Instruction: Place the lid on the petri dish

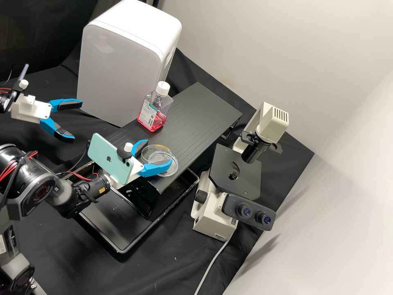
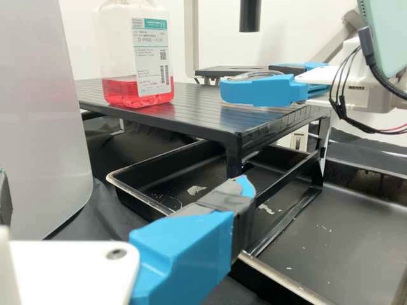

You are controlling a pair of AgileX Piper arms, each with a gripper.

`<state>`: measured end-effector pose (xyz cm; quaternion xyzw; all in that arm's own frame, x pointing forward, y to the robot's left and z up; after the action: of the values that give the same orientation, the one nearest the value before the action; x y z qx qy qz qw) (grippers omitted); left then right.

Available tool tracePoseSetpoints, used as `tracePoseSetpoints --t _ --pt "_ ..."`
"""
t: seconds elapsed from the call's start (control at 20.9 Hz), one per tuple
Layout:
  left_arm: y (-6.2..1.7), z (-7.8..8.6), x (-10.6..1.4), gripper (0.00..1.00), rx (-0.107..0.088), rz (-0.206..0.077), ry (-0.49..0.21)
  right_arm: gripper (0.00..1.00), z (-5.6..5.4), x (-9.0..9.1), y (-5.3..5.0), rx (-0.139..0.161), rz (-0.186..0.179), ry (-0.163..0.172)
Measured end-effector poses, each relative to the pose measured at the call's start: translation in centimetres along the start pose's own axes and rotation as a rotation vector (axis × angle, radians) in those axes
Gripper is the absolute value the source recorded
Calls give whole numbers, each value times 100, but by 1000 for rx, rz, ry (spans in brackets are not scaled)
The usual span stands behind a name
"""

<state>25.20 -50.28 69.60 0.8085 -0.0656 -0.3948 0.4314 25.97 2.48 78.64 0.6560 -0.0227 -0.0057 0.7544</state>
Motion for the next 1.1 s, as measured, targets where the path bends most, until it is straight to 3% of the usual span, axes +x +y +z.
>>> tracePoseSetpoints --t 0.53,1.1 --pt "-35 -11 8 100 -7 -12 2 0 125 -12 145 46 42 -27" --pt "-43 -35 11 100 -19 -7 24 0 176 -41 170 67 45 -38"
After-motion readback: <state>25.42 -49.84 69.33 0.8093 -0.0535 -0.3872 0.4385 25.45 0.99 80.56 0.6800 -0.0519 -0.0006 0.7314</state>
